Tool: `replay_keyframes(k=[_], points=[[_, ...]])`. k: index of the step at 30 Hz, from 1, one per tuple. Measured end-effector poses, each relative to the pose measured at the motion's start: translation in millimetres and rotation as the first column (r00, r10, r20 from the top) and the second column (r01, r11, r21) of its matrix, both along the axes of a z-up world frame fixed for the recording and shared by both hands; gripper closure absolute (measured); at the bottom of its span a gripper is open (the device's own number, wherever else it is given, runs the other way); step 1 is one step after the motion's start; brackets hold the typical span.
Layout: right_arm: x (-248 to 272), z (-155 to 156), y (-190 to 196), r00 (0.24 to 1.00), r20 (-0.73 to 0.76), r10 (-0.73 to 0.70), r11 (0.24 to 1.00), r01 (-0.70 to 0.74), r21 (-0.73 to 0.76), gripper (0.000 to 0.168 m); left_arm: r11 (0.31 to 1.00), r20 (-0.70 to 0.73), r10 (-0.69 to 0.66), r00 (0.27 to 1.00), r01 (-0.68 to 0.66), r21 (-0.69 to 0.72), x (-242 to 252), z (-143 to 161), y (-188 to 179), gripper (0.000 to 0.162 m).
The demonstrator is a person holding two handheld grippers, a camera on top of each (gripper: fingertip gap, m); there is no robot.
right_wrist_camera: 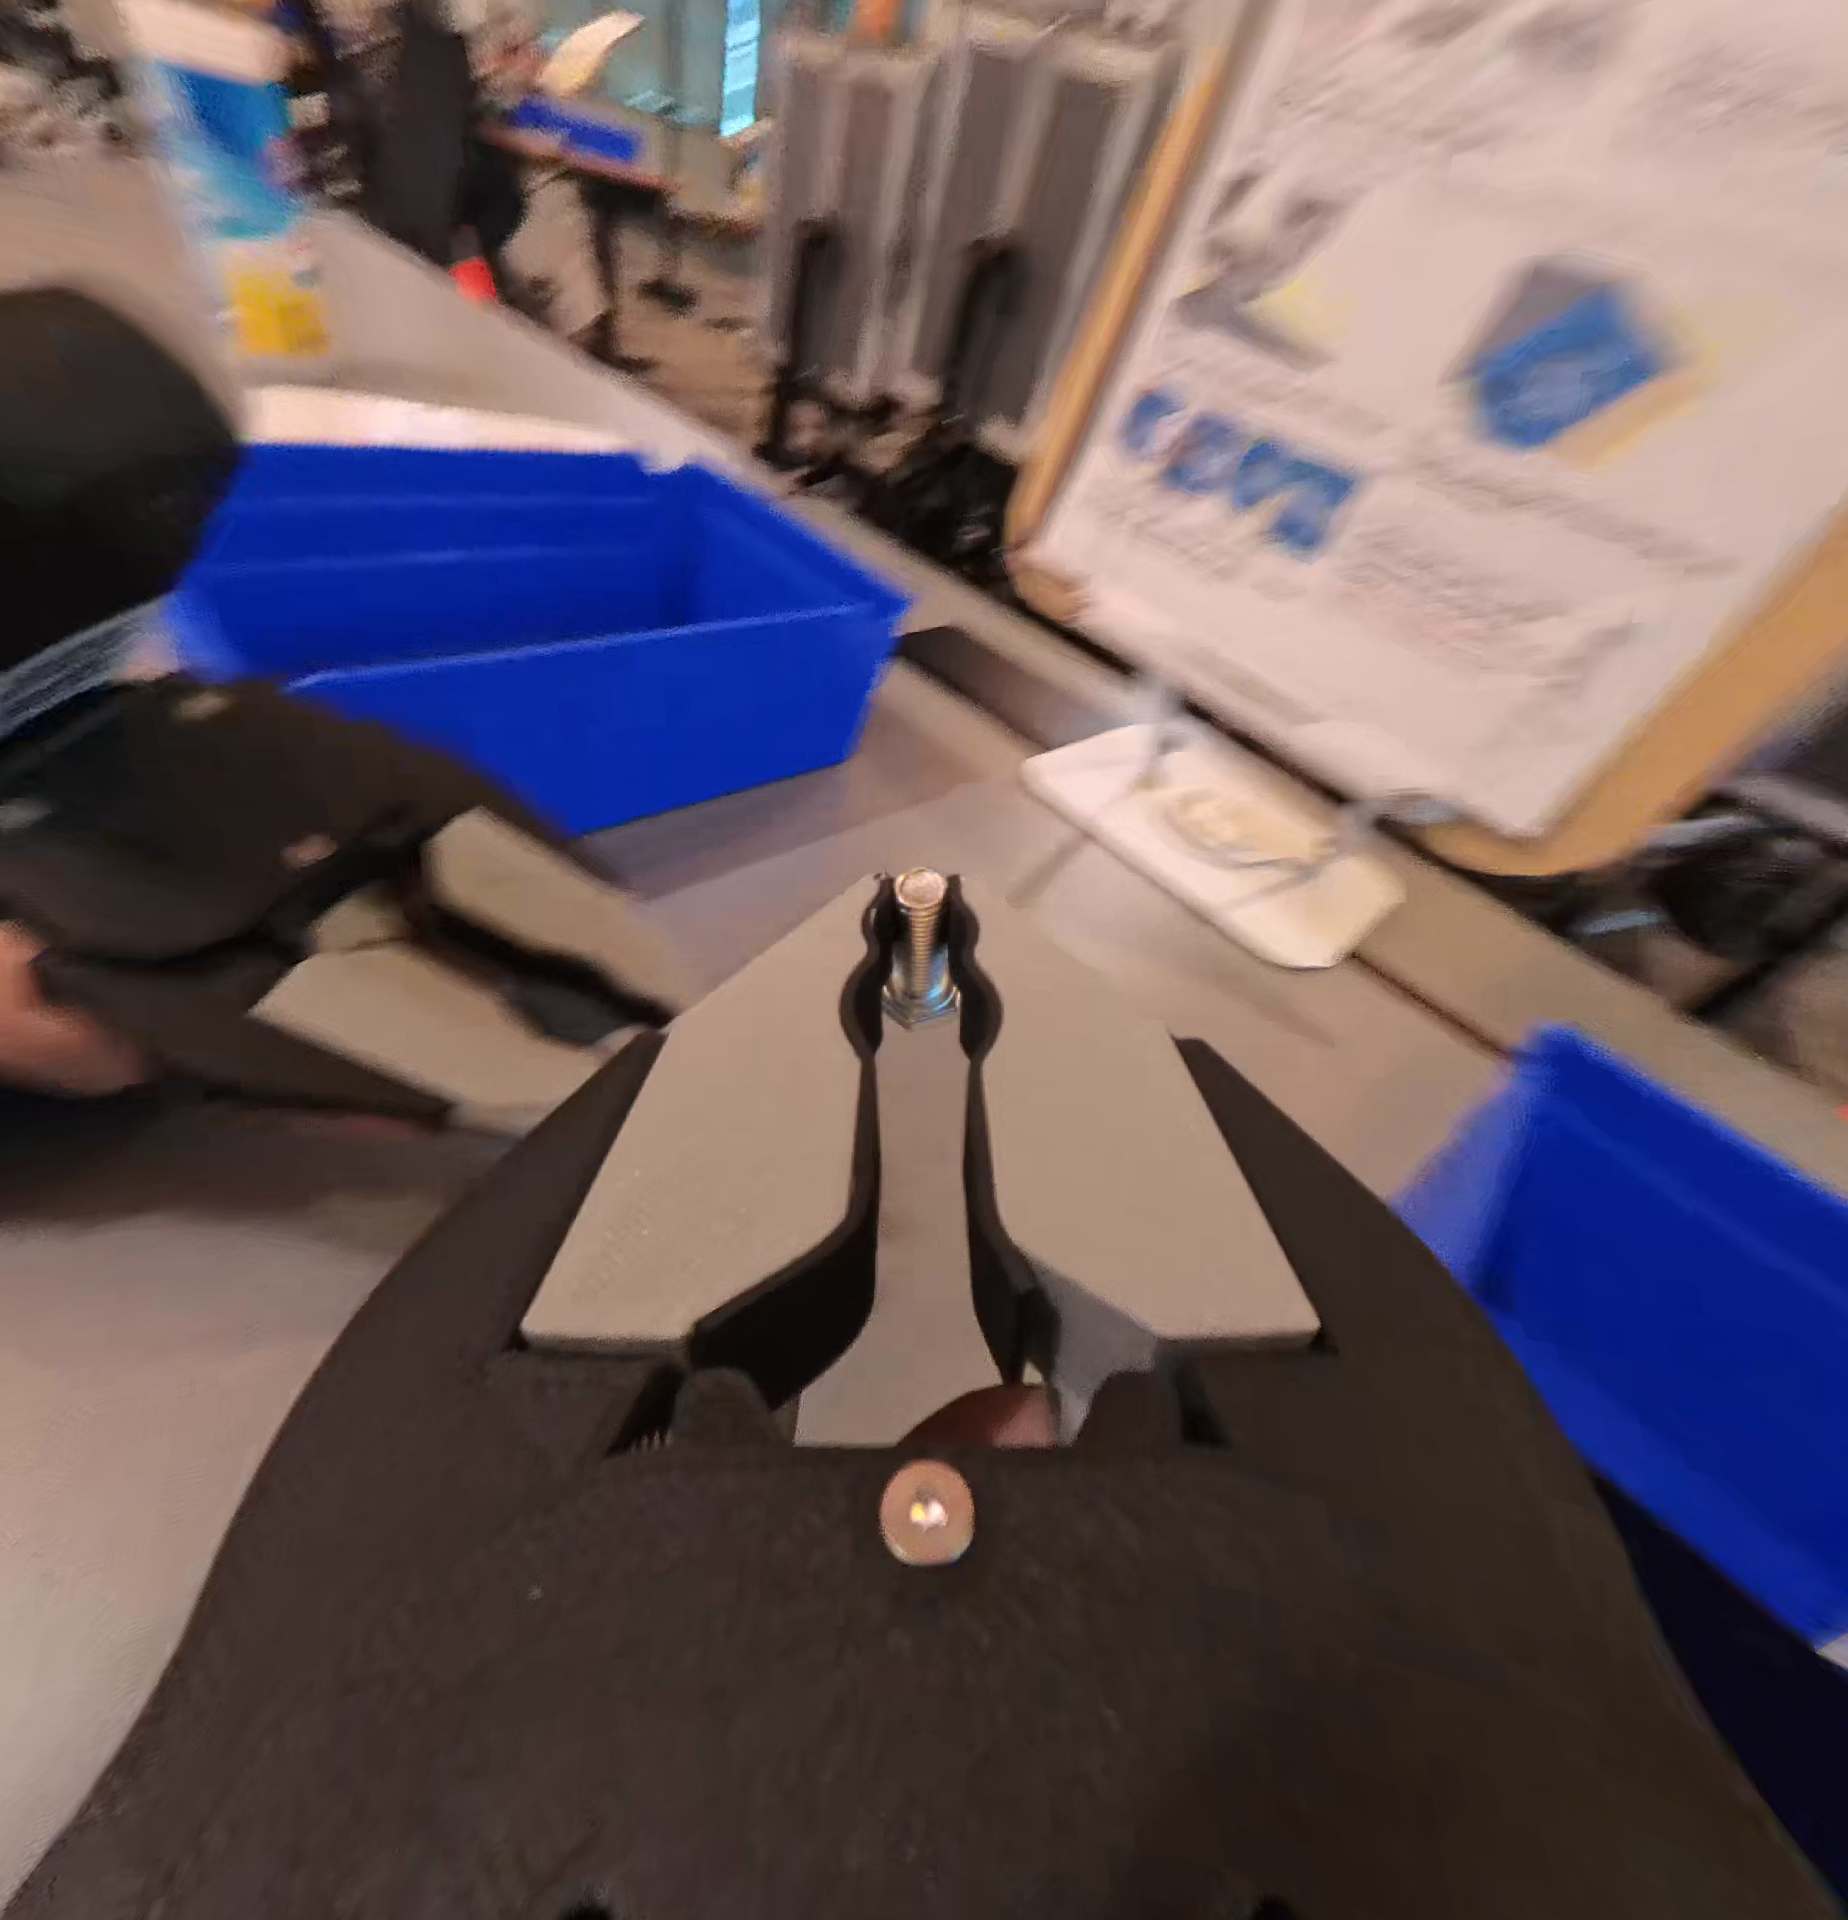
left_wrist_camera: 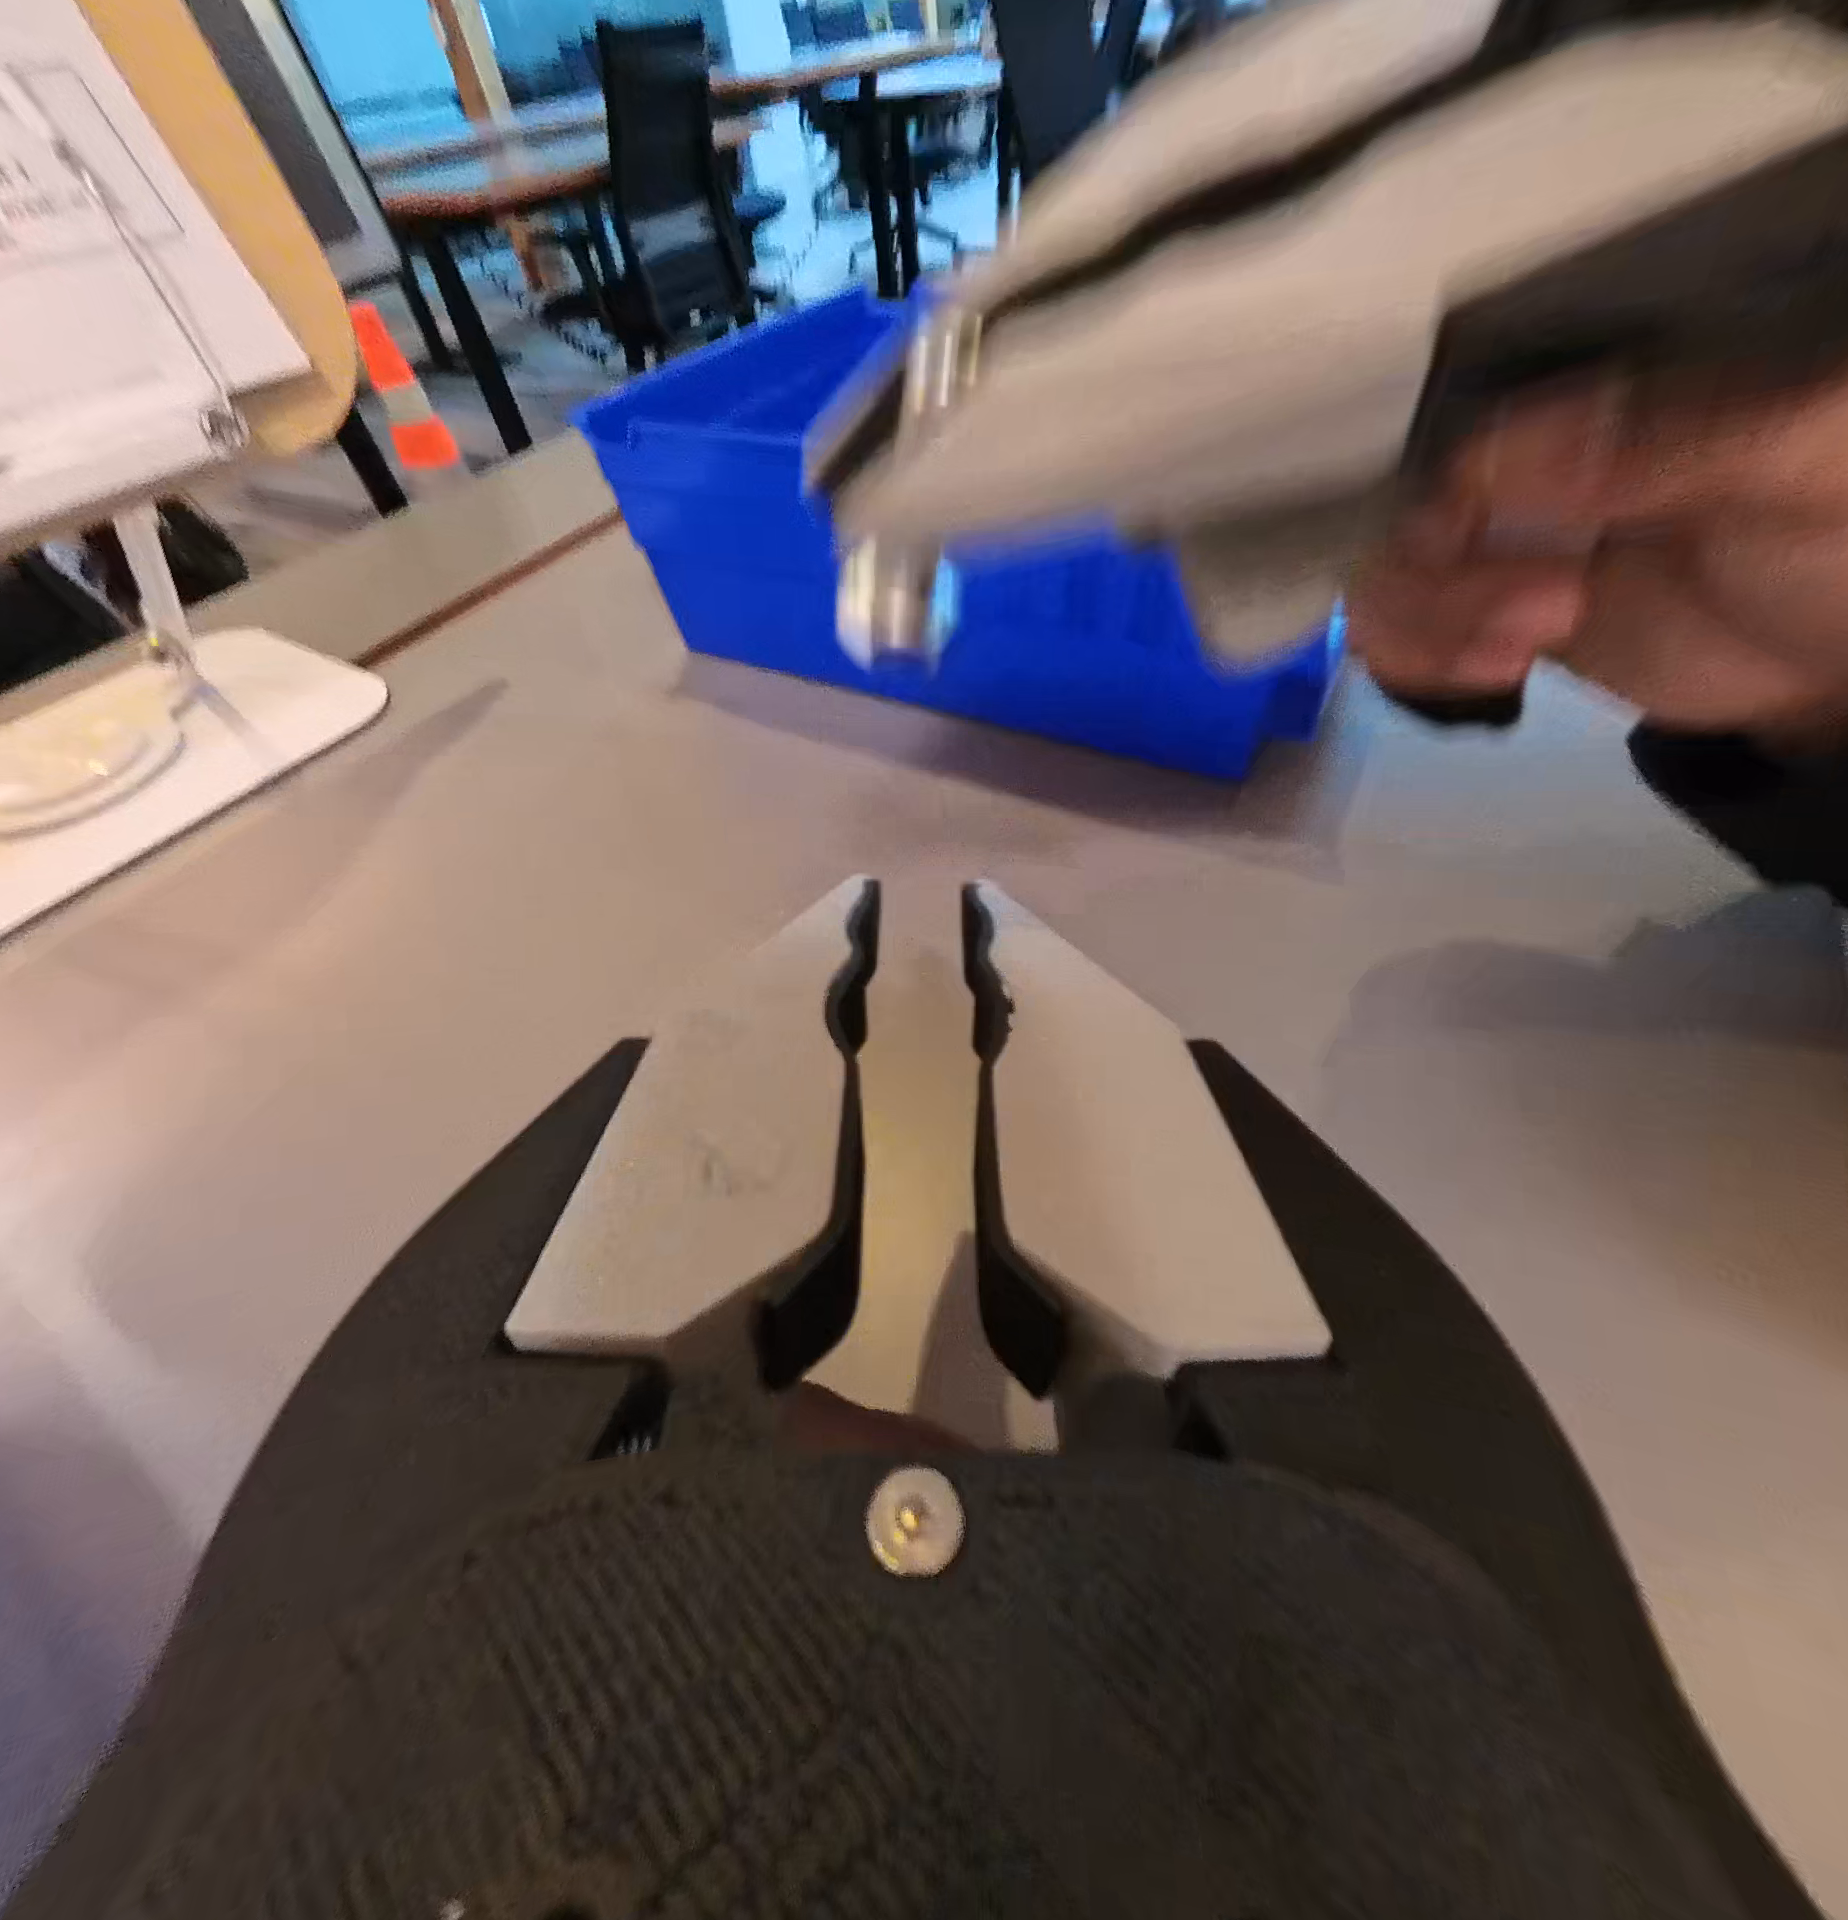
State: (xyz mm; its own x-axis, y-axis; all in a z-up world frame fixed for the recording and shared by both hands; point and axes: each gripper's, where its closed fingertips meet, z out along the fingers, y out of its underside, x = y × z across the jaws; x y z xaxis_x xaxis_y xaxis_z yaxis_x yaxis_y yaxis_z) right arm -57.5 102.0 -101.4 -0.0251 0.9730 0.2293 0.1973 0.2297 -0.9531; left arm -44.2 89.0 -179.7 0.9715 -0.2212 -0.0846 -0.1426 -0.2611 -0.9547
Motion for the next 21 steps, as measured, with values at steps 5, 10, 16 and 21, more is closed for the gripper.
replay_keyframes(k=[5,10,16,21], points=[[18.1,25.2,149.9,0.897,0.067,-0.437,0.891,0.421,0.168,0.162,0.999,-0.029,0.009,1.0,-0.01,-0.039,-2.0,-11.2,0.8,0.156],[30.9,-33.1,252.0,0.737,0.365,-0.568,0.821,0.538,0.191,0.16,0.999,-0.07,0.0,0.998,-0.004,-0.052,1.1,-15.6,1.5,0.155],[29.7,-27.4,247.7,0.768,0.37,-0.522,0.843,0.531,0.088,0.15,0.998,-0.046,0.017,0.999,-0.019,-0.053,-4.3,-15.4,2.1,0.155],[2.1,27.6,120.3,0.955,0.166,-0.245,0.969,0.247,0.01,0.156,0.998,-0.052,0.005,0.999,-0.008,-0.062,-1.0,-18.2,3.3,0.155]])
